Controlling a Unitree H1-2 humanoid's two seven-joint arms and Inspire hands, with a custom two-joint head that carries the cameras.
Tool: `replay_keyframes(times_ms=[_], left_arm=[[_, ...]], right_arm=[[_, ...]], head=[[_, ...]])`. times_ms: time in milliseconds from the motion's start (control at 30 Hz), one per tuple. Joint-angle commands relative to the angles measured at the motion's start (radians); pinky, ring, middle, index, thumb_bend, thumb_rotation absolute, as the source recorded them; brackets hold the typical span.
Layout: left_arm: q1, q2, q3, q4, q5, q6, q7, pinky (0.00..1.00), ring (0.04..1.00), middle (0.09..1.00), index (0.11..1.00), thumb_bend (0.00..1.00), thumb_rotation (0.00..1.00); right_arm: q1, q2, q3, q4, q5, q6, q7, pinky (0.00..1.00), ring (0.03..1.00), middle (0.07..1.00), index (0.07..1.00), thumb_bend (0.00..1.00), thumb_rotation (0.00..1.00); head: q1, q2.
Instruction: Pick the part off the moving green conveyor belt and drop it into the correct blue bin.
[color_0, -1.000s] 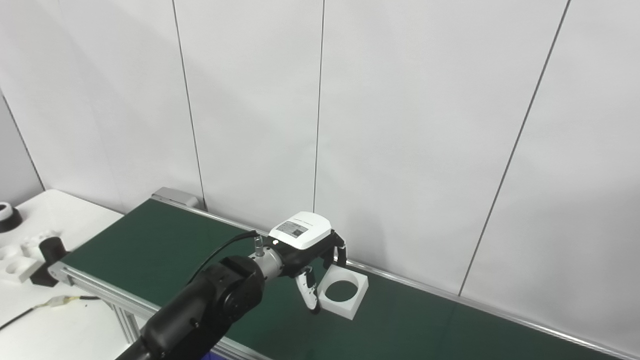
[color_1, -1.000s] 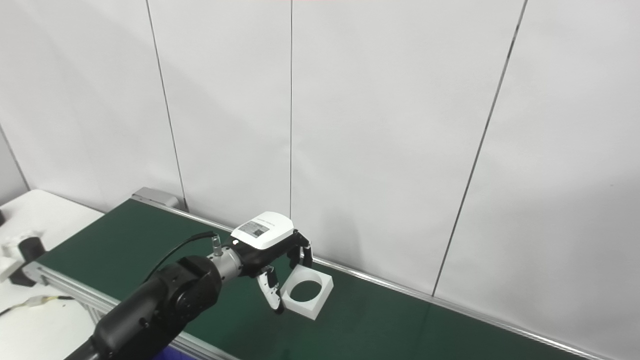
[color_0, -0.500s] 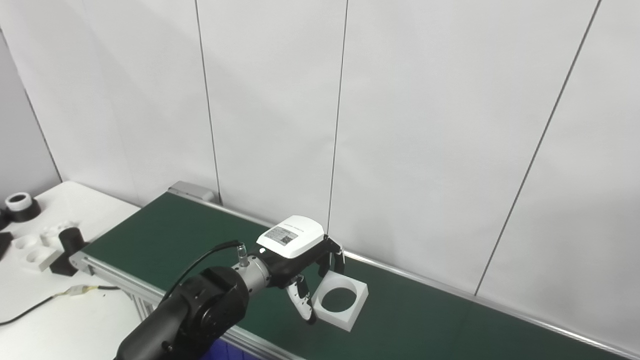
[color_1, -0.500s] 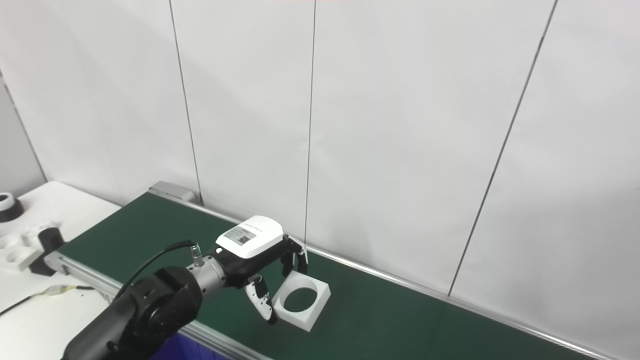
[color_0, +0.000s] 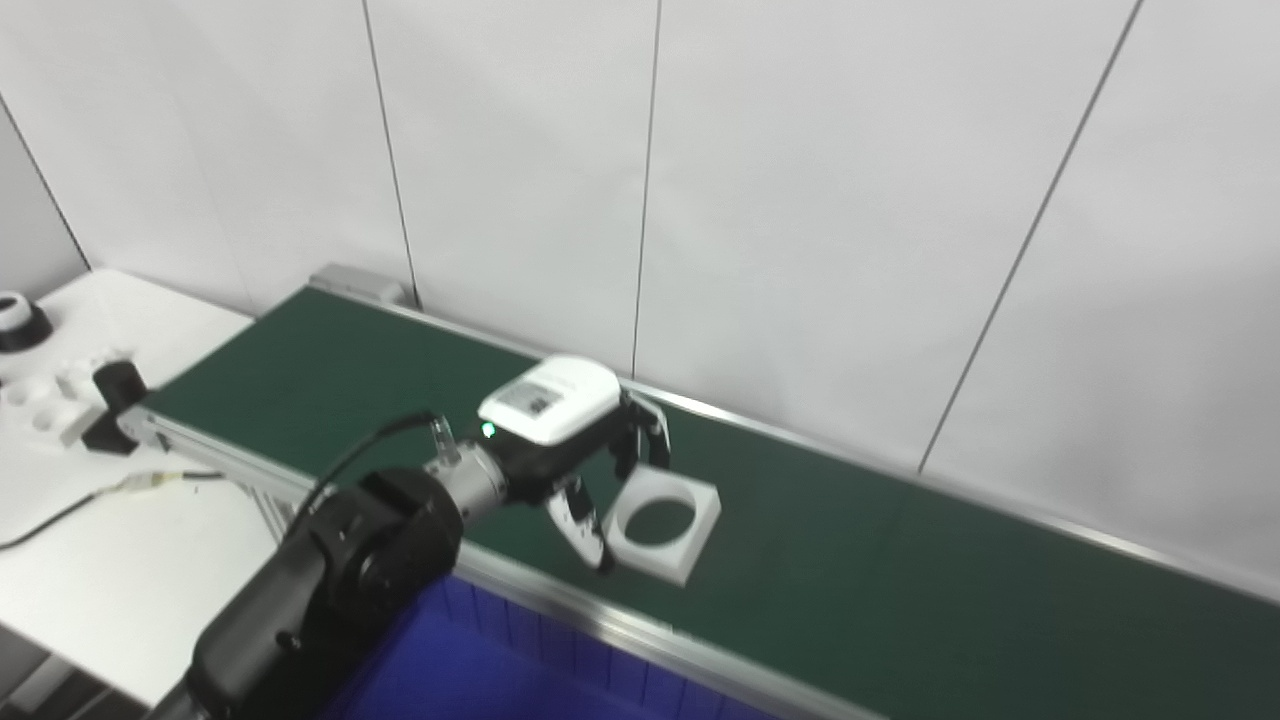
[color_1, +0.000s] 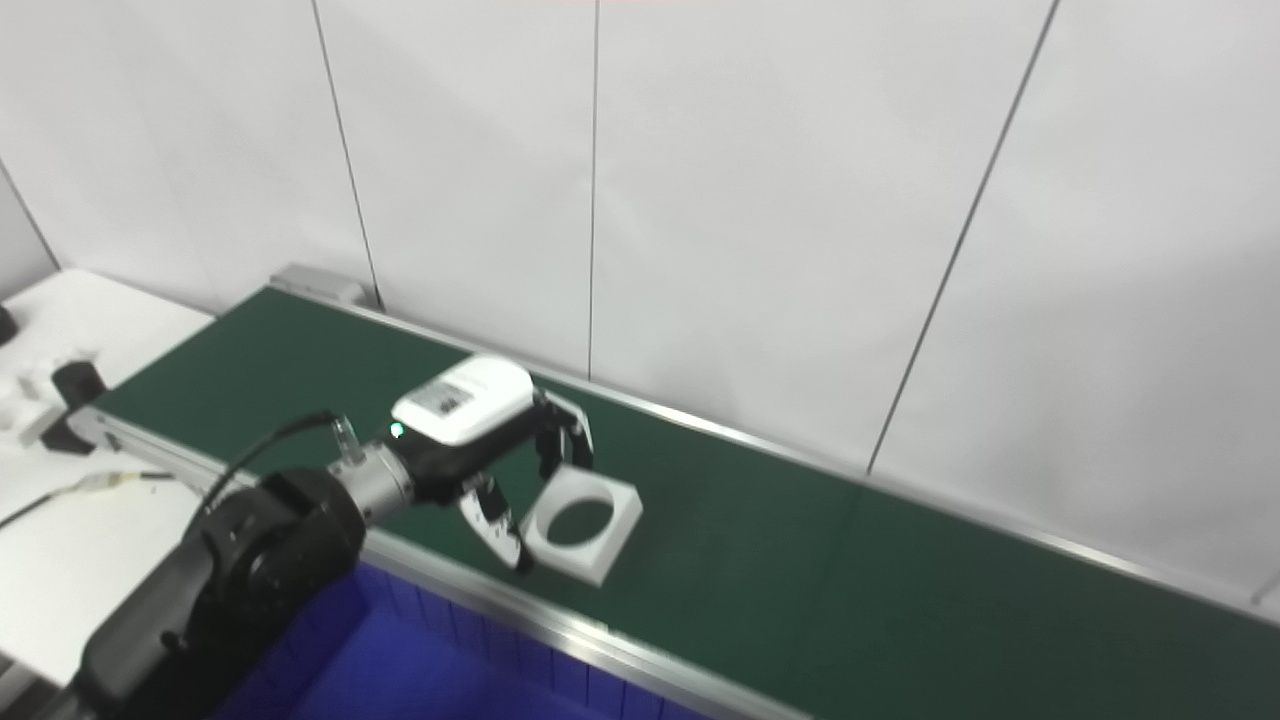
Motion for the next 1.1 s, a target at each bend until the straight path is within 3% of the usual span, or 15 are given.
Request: replay_keyframes(times_ms=[0,100,267,500,667,767,933,1067], left_arm=[[-0.002,0.006,0.023,-0.045,-0.018,-0.004,0.015,0.72,0.561,0.462,0.510,0.52,0.00],[0.019,-0.001,0.042,-0.071,-0.048,0.007,0.011,0.72,0.561,0.460,0.510,0.52,0.00],[0.053,-0.006,0.057,-0.112,-0.075,0.007,0.004,0.70,0.552,0.455,0.508,0.52,0.00],[0.105,-0.007,0.080,-0.162,-0.090,0.014,-0.005,0.67,0.533,0.444,0.517,0.52,0.00],[0.147,-0.006,0.092,-0.178,-0.103,0.017,-0.010,0.72,0.571,0.473,0.498,0.52,0.00],[0.173,-0.005,0.095,-0.181,-0.112,0.009,-0.008,0.69,0.556,0.466,0.502,0.52,0.00],[0.210,0.001,0.078,-0.168,-0.125,-0.017,-0.012,0.77,0.639,0.512,0.452,0.52,0.00],[0.228,-0.002,0.049,-0.132,-0.124,-0.053,-0.006,0.66,0.544,0.441,0.506,0.52,0.00]], right_arm=[[0.003,-0.001,-0.007,-0.046,0.011,0.023,0.005,0.73,0.832,0.882,0.929,0.47,0.65],[0.008,-0.006,-0.006,-0.076,0.011,0.045,0.010,0.73,0.834,0.884,0.932,0.48,0.66],[0.011,-0.008,-0.011,-0.105,0.020,0.069,0.014,0.74,0.830,0.876,0.926,0.48,0.61],[0.015,-0.001,-0.015,-0.142,0.012,0.108,0.013,0.73,0.821,0.867,0.918,0.51,0.63],[0.017,0.004,-0.013,-0.163,0.003,0.125,0.012,0.73,0.813,0.861,0.916,0.52,0.63],[0.020,0.008,-0.011,-0.177,-0.003,0.138,0.010,0.72,0.812,0.860,0.916,0.52,0.64],[0.025,0.019,-0.009,-0.200,-0.012,0.167,0.007,0.72,0.811,0.860,0.913,0.55,0.67],[0.030,0.026,-0.005,-0.218,-0.020,0.181,0.007,0.72,0.813,0.860,0.913,0.56,0.67]], head=[[-0.001,0.000],[-0.026,0.035],[-0.039,0.062],[-0.069,0.112],[-0.090,0.133],[-0.111,0.152],[-0.128,0.172],[-0.142,0.183]])
